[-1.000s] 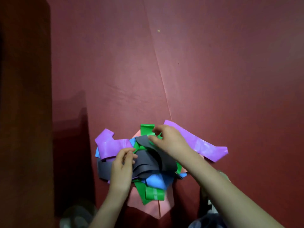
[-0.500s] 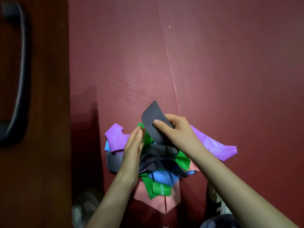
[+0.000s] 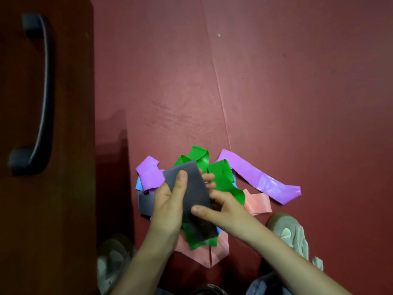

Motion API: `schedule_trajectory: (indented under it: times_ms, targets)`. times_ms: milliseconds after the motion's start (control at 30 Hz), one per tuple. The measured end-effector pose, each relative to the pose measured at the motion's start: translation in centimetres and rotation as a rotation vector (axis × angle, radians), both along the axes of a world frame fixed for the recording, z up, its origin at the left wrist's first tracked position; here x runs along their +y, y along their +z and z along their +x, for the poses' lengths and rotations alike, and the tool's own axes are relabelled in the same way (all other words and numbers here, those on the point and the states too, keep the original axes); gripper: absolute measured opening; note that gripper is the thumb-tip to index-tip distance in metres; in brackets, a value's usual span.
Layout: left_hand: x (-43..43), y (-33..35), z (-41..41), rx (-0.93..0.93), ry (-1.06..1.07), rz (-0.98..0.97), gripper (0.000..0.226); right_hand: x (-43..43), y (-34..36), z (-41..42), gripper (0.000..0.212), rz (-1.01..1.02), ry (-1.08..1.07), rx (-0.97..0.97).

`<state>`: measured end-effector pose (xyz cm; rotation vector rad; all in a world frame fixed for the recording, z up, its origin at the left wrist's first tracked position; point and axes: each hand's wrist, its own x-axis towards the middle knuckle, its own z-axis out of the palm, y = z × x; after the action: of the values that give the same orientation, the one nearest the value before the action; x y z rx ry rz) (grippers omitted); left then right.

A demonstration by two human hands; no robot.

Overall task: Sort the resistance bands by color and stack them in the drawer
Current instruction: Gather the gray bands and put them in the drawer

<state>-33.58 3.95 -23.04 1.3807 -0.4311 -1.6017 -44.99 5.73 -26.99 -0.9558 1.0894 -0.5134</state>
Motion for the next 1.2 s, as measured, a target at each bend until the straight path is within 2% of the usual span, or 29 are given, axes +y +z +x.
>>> schedule_trajectory:
  times_ms: [100,267,333,400,467,567,633,700,800,867,967,1033,1067,1133,1200]
  targets:
    - [0.2,0.1,0.8,-0.059,0.021,0.023,0.027,1.6,-2.4,-0.3,0.038,0.099,0.156,0.096]
    - [2.2,-1.2,1.0,-0.136,-0.065,0.077,0.034,3.5,-3.9,0.7,0.028,0.183,0.439,0.29]
    - [2.5,-1.9,1.2,-0.137,-0.071,0.108,0.034,4.0,-4.1,1.1,0.035,0.178,0.51,0.319]
    - [2.7,-2.6,1.3,-0.143,-0.062,0.136,0.033,4.2,-4.2,0.9,0.045,0.089,0.561,0.366]
    - [2.8,-3.2,1.4,-0.181,-0.058,0.129,0.035,3.7,-4.2,0.0,0.042,-0.041,0.47,0.422]
    - [3.4,-3.8,1.8,-0.24,-0.095,0.116,0.036,2.5,-4.5,-2.4,0.026,-0.114,0.081,0.518]
    - [3.7,-3.9,2.0,-0.244,-0.102,0.117,0.028,2.0,-4.7,-4.3,0.011,-0.175,-0.035,0.674]
    - [3.5,-3.9,2.0,-0.244,-0.086,0.11,0.025,2.2,-5.1,-5.7,0.007,-0.151,0.067,0.87]
    - [2.9,-3.9,1.9,-0.227,-0.069,0.107,0.025,3.2,-6.3,-6.1,0.03,-0.05,0.34,1.065]
    - [2.8,-3.9,1.7,-0.226,-0.08,0.095,0.025,3.2,-6.7,-6.0,0.036,-0.034,0.394,1.127]
    - [2.8,-4.2,1.7,-0.217,-0.08,0.101,0.023,3.2,-6.7,-6.4,0.028,-0.064,0.382,1.201]
    - [2.8,-4.4,1.7,-0.224,-0.074,0.106,0.023,3.4,-6.6,-6.7,0.012,-0.161,0.242,1.165]
    - [2.8,-4.4,1.6,-0.229,-0.076,0.095,0.023,3.2,-6.2,-6.8,0.003,-0.191,0.093,1.069]
    - [2.6,-4.3,1.5,-0.26,-0.092,0.054,0.024,2.0,-4.9,-6.5,0.025,-0.187,-0.238,0.762]
    - [2.3,-4.2,1.3,-0.267,-0.097,0.015,0.022,0.0,-2.8,-5.9,0.027,-0.217,-0.47,0.496]
